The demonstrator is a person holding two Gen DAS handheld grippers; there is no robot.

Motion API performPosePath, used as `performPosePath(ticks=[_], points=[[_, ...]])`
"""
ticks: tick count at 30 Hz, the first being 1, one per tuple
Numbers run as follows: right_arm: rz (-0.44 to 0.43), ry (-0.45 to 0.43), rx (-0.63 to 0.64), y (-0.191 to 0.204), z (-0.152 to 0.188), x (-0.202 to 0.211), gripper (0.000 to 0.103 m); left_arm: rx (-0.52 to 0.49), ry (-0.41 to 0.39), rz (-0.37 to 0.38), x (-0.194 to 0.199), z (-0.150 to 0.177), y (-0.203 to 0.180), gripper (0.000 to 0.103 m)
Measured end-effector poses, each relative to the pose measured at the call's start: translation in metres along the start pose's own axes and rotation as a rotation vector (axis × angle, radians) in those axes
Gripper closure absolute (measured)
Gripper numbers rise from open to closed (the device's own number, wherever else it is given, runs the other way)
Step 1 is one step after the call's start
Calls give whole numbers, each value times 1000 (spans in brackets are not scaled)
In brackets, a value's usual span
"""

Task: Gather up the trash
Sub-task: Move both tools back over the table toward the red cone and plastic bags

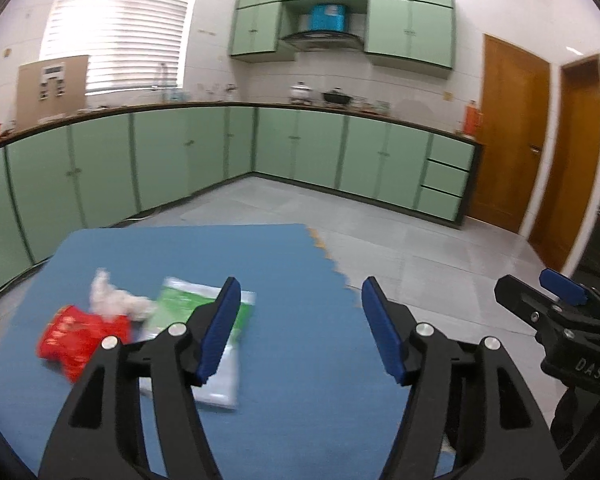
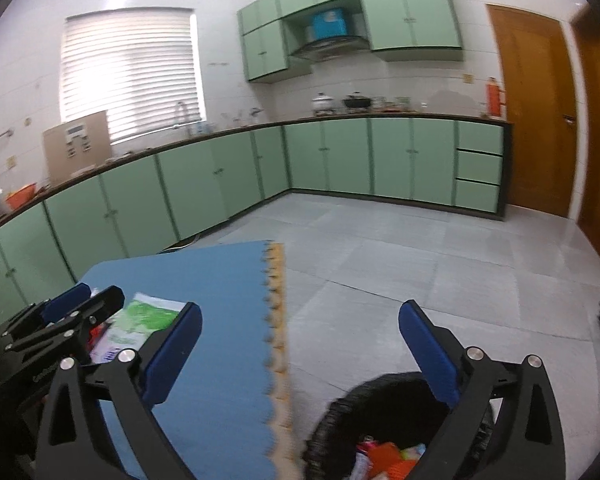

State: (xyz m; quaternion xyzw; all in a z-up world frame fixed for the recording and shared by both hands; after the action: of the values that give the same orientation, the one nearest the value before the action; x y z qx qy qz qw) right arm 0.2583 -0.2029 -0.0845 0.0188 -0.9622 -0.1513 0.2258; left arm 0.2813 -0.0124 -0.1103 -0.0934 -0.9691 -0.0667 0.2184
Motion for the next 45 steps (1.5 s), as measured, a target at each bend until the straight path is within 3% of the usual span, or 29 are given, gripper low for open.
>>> performPosePath(ticks=[9, 14, 21, 26, 35, 40, 42, 45], points=[[-102, 28, 64, 81, 17, -32, 6, 48, 5, -127, 17, 11, 80, 41], [-129, 48, 85, 108, 34, -51, 6, 44, 27, -203, 22, 25, 118, 41], [-154, 144, 116, 138, 71, -80, 11, 76, 82, -302, 28, 56, 171, 41], [-154, 227, 134, 151, 97, -99, 12, 98, 107, -328, 27, 68, 193, 41], [-110, 393, 150, 155, 132, -135, 22, 112, 125, -339, 26, 84, 212, 41], [-119, 448, 153, 159, 140, -144, 36, 131, 140, -335, 20, 91, 216, 41], [-122, 465, 171, 162, 144, -145, 50, 135, 147, -331, 18, 92, 216, 41], [-118, 459, 189, 163, 145, -143, 61, 137, 152, -325, 16, 93, 216, 41]])
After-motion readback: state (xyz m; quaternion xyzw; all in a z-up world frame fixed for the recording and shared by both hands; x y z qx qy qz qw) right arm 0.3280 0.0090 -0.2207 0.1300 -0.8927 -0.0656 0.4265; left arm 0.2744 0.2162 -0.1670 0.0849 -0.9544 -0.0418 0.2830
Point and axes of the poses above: each gripper's, at about its wrist camera, not at the fingertips, and x roughly against the way its jaws point, y to its left, z to its underside, the point moved 8 cm from there along -x, roughly the way its jaws point, and after that the axes turned 11 degrees about -x, right-handed, at the moved point
